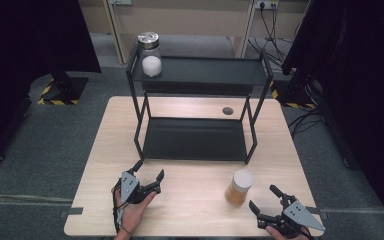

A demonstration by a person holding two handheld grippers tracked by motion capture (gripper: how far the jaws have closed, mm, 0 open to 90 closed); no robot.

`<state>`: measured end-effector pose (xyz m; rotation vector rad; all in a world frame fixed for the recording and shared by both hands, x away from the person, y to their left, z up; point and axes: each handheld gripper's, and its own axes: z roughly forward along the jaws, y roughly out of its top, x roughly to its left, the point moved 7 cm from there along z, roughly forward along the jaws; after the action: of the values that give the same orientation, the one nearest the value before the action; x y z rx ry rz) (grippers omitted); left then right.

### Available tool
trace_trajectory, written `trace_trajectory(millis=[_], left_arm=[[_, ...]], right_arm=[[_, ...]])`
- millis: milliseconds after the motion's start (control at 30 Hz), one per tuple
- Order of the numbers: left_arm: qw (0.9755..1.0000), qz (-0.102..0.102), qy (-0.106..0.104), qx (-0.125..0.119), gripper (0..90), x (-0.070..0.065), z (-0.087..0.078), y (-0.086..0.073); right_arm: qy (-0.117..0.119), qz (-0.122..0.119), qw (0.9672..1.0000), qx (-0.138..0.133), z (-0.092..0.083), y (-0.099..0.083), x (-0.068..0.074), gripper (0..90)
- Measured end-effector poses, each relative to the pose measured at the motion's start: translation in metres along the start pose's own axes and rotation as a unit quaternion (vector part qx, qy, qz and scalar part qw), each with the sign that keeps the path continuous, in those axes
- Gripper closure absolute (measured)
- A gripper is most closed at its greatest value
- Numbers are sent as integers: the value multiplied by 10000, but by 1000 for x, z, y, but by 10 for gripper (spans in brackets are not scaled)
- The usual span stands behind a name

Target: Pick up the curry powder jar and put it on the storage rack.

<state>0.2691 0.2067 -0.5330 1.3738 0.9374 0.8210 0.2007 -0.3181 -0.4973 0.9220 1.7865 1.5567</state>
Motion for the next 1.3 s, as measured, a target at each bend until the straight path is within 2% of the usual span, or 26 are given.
trace_trajectory(millis=[267,700,1067,1300], left_arm=[[10000,9,-12,31,124,0,1,1],[10000,27,-13,26,124,0,1,1],[10000,35,-19,28,124,-1,1,1],[10000,43,-25,35,124,-1,1,1]], right_arm=[[220,-129,9997,-40,14,11,7,101],[305,-263,9991,128,43,20,10,220],[317,-285,9989,205,52,21,8,334],[298,-268,9990,182,52,20,8,342]])
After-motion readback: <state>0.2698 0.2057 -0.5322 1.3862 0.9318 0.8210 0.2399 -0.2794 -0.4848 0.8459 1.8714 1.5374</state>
